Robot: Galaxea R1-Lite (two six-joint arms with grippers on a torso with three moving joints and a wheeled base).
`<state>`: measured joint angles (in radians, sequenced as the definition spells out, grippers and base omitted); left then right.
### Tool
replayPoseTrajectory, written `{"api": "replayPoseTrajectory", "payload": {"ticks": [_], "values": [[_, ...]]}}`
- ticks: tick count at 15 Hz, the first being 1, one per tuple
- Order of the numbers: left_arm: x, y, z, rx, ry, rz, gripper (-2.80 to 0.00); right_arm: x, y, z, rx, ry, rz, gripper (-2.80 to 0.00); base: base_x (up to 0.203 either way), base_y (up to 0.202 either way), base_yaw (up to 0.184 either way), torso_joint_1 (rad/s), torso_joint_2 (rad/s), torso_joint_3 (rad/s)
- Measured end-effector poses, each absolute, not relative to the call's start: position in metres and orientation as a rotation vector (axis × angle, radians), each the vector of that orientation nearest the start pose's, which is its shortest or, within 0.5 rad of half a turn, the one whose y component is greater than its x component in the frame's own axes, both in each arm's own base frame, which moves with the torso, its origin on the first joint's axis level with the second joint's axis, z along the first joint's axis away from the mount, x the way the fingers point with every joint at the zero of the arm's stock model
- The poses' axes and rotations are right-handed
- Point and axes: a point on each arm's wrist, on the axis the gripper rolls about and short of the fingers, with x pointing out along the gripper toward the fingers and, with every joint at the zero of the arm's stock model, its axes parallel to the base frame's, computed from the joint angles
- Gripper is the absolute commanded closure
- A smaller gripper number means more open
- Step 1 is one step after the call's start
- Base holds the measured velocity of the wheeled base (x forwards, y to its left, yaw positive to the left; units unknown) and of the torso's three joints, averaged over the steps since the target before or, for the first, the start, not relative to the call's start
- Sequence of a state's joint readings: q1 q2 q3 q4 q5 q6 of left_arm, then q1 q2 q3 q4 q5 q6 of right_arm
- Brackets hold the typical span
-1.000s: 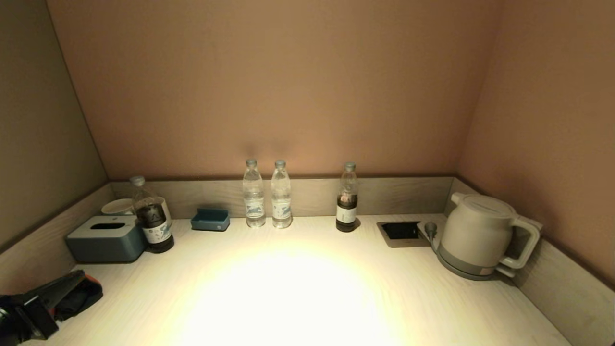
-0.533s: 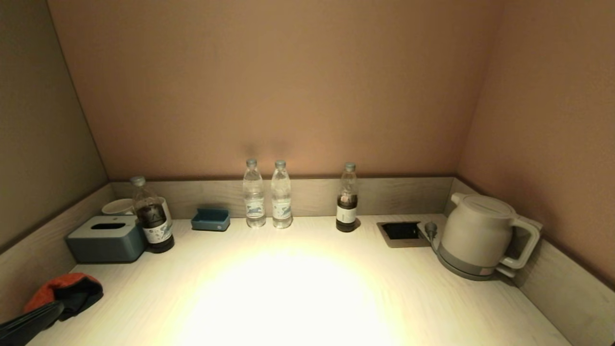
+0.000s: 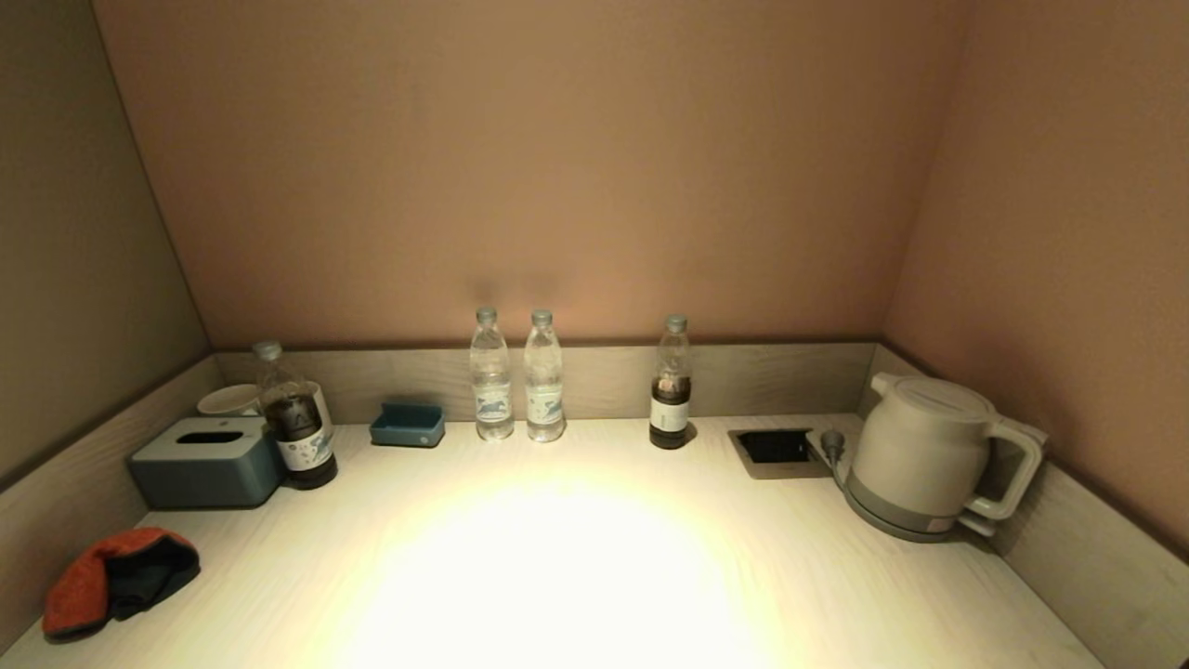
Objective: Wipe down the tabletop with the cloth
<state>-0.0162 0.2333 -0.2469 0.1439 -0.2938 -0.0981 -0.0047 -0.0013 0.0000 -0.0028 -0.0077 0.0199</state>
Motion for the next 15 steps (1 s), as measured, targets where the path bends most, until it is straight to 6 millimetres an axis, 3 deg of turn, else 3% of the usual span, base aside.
{"api": "replayPoseTrajectory", "payload": {"ticks": [4, 7, 15], "values": [[-0.038, -0.006, 0.123, -0.099, 0.07, -0.307, 0.0, -0.023, 0.0, 0.076, 0.02, -0.004, -0.012, 0.0, 0.0, 0.0, 0.0, 0.0, 0.0, 0.0], [-0.042, -0.005, 0.117, -0.08, 0.005, -0.274, 0.0, -0.023, 0.0, 0.076, 0.02, -0.004, -0.012, 0.0, 0.0, 0.0, 0.0, 0.0, 0.0, 0.0], [-0.041, 0.0, 0.13, -0.074, -0.269, -0.061, 0.0, -0.023, 0.0, 0.076, 0.02, -0.004, -0.012, 0.0, 0.0, 0.0, 0.0, 0.0, 0.0, 0.0]]}}
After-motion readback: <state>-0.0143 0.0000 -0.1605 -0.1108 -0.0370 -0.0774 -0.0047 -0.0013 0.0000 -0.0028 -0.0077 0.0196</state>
